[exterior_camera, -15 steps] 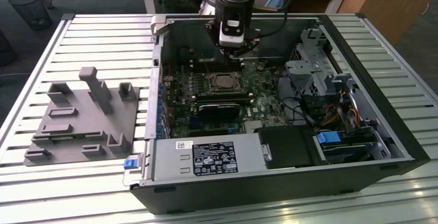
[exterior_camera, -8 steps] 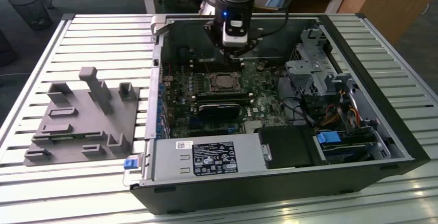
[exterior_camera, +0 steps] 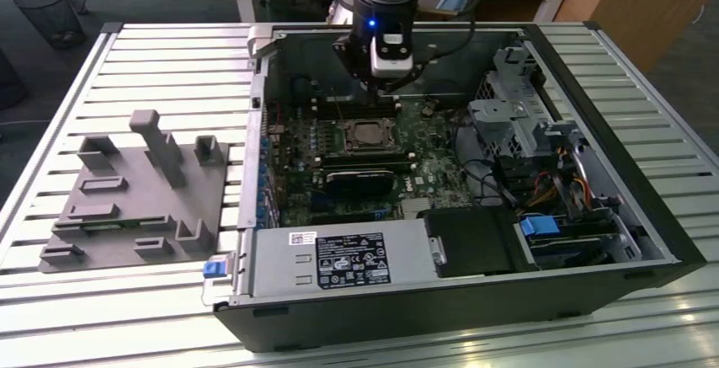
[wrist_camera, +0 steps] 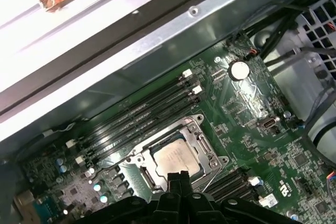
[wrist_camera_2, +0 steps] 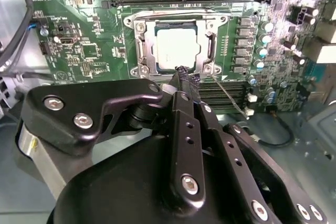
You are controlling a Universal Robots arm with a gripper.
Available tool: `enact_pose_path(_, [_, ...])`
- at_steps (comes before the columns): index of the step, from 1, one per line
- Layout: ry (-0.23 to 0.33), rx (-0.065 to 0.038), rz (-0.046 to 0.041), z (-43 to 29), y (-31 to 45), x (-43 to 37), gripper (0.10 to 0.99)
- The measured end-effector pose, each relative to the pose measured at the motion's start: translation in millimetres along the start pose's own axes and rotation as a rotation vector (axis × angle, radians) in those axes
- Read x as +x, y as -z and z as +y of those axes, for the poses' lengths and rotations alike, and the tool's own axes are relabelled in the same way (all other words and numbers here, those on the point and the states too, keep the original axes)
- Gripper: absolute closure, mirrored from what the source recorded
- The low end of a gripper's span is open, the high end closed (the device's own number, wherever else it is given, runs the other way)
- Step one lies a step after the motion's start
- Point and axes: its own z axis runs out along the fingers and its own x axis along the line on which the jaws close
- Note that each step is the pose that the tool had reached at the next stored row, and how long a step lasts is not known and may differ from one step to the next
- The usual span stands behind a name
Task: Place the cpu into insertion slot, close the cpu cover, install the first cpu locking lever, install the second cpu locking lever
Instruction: 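Install the first cpu locking lever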
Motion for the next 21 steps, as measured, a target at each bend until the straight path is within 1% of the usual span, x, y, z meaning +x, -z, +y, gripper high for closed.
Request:
enact_pose_path(8, [0.063, 0.002, 0.0022, 0.0, 0.0, 0.0, 0.980])
enact_pose_path(13, [0.113, 0.003, 0.0038, 0.0, 0.0, 0.0, 0.980])
enact_pose_path(21, [0.171, 0.004, 0.0058, 0.0, 0.0, 0.0, 0.980])
